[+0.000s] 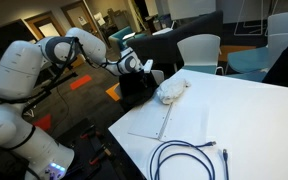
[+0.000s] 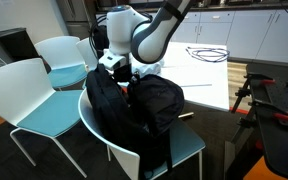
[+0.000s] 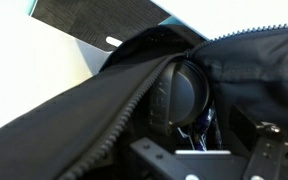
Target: Pick up the bottle from the bag and put it on the table, then pick up the cloth and cable on the table and put them in the bag
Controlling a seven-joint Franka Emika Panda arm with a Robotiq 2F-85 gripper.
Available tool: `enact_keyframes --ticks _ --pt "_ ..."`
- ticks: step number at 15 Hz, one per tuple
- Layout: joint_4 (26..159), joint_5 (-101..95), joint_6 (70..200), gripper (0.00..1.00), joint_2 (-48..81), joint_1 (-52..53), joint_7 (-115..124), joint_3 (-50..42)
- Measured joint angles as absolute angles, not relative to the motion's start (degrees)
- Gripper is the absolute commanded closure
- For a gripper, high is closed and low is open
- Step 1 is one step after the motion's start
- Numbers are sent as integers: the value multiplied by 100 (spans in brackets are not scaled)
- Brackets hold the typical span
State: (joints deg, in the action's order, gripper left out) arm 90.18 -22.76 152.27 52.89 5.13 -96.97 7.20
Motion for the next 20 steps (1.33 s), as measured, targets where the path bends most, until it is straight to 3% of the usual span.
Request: enact_keyframes --ticks 7,8,10,18,19,20 --pt "8627 -2273 15282 0 5580 585 -9629 616" --pt "8574 -2272 15272 25 5617 585 -9629 623" --pt "8466 -2253 15165 34 5676 585 -9631 645" --pt "8235 -2171 14932 95 5786 582 -9637 672" --pt "8226 -2171 14930 98 5788 582 -9637 672" --pt "8217 -2165 14929 94 5789 582 -9637 675"
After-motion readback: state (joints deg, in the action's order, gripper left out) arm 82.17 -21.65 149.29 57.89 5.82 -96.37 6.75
